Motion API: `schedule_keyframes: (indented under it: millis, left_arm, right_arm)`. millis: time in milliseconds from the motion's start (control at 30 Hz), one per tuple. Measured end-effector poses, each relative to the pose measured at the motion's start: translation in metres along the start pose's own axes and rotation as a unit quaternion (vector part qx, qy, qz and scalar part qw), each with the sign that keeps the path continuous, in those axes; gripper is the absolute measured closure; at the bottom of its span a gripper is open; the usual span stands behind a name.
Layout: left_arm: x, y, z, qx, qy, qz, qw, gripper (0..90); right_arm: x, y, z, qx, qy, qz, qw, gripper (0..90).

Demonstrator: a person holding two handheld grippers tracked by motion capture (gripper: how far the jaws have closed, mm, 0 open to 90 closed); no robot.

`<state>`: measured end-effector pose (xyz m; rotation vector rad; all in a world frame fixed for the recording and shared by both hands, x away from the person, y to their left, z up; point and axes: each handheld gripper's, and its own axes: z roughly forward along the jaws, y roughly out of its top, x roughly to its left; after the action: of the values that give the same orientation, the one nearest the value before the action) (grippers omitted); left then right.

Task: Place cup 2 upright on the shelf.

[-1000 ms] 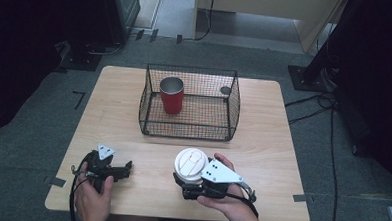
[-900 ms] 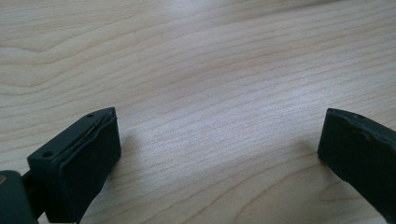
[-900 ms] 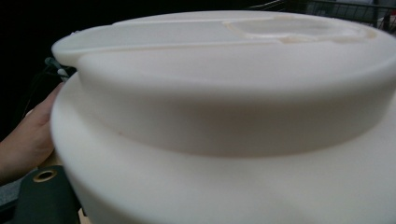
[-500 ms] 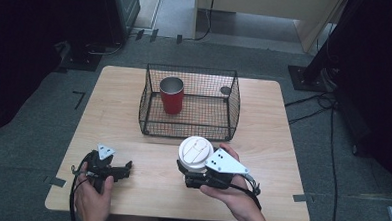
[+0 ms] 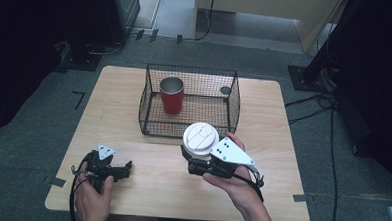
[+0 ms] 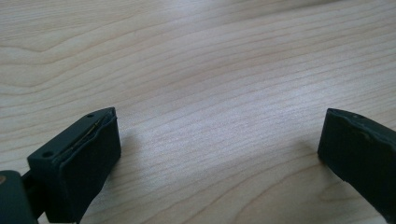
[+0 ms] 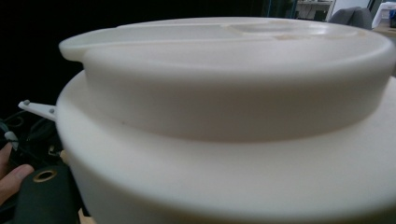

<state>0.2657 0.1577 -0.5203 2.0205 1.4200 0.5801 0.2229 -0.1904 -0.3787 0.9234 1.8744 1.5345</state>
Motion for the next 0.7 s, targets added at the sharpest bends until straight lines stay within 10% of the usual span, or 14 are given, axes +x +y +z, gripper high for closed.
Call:
schedule_keyframes:
  millis: [700]
  left_arm:
    - [0.000,0.000,0.000,0.000,0.000,0.000,1.0000,0.0]
  right_arm:
    - [-0.021,0.042,0.021,-0.027,-0.044,-0.015,0.9986,15.8]
